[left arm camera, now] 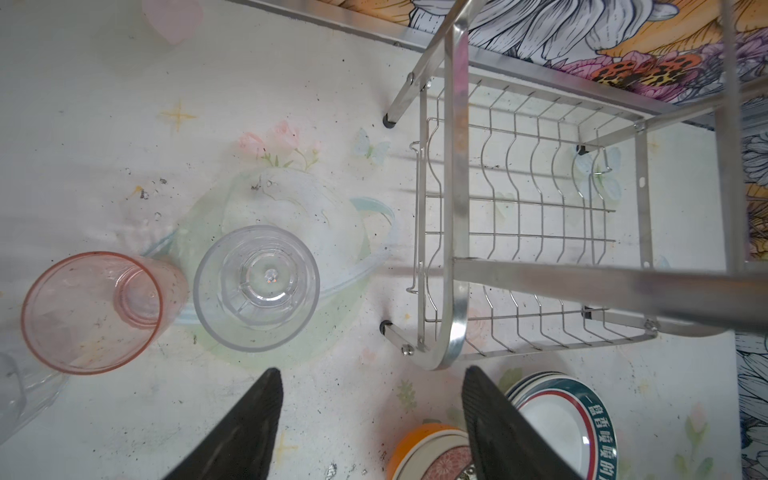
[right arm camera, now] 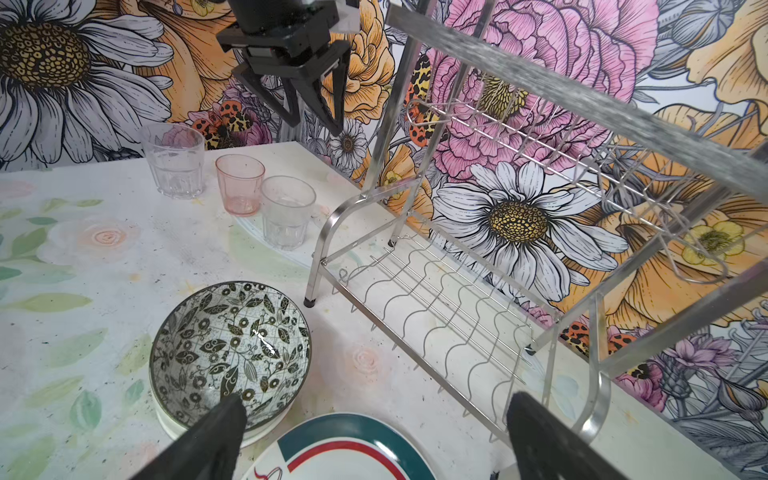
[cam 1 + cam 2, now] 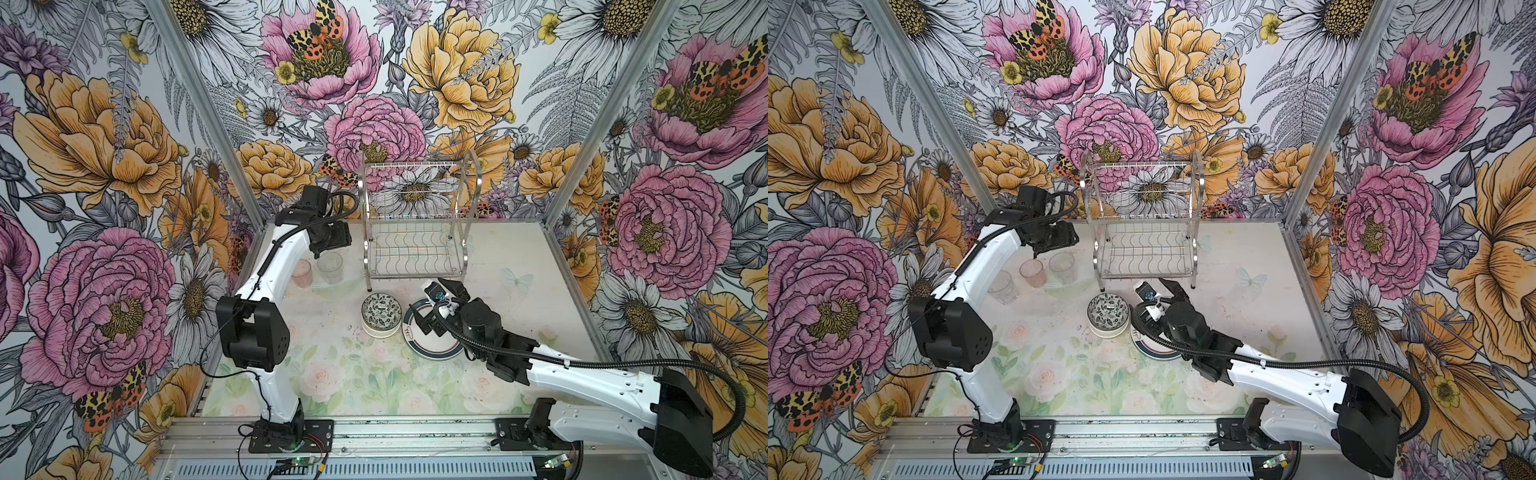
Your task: Unload the mixed dishes from the dish rack
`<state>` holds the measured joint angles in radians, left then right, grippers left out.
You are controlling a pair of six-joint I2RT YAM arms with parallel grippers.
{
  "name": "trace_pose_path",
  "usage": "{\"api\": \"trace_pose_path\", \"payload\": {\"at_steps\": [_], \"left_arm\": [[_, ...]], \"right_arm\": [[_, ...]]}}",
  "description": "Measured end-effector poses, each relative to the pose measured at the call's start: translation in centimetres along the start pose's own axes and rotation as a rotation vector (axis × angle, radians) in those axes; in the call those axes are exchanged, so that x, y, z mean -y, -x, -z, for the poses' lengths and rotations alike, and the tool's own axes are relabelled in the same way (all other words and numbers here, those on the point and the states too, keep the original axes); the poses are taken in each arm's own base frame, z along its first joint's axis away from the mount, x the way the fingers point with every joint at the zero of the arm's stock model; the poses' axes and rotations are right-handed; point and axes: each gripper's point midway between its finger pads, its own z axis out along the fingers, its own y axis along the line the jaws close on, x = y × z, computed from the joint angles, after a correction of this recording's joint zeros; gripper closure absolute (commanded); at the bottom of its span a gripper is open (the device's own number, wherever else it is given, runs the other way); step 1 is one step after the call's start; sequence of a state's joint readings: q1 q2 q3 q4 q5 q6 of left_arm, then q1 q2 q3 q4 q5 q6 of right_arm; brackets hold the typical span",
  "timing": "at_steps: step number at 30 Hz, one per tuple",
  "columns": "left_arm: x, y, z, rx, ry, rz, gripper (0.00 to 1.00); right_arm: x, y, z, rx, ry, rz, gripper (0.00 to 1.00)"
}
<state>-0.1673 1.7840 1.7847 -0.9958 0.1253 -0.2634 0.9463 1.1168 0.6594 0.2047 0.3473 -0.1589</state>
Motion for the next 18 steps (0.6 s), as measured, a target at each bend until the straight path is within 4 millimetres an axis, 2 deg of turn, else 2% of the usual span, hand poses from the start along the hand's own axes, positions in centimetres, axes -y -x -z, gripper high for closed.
{"api": "trace_pose_path", "payload": {"at_steps": [8,13,18], "left_arm": [[1.6,-1.4,5.1,0.151,-0.041,-0.063,0.01],[2.0,-2.7,9.2,0.315,-0.090,-0.107,0.01],[0.3,-4.2,12.9,0.517,-0.095,-0.116,0.01]], "right_arm": [[0.2,0.4,0.1,0.021,-0.007,-0.011,0.00],[1.0,0.4,0.6,0.028,-0.039,-0.018,0.00],[4.3,1.1,2.2,0.065,-0.125,-0.053,0.00]]}}
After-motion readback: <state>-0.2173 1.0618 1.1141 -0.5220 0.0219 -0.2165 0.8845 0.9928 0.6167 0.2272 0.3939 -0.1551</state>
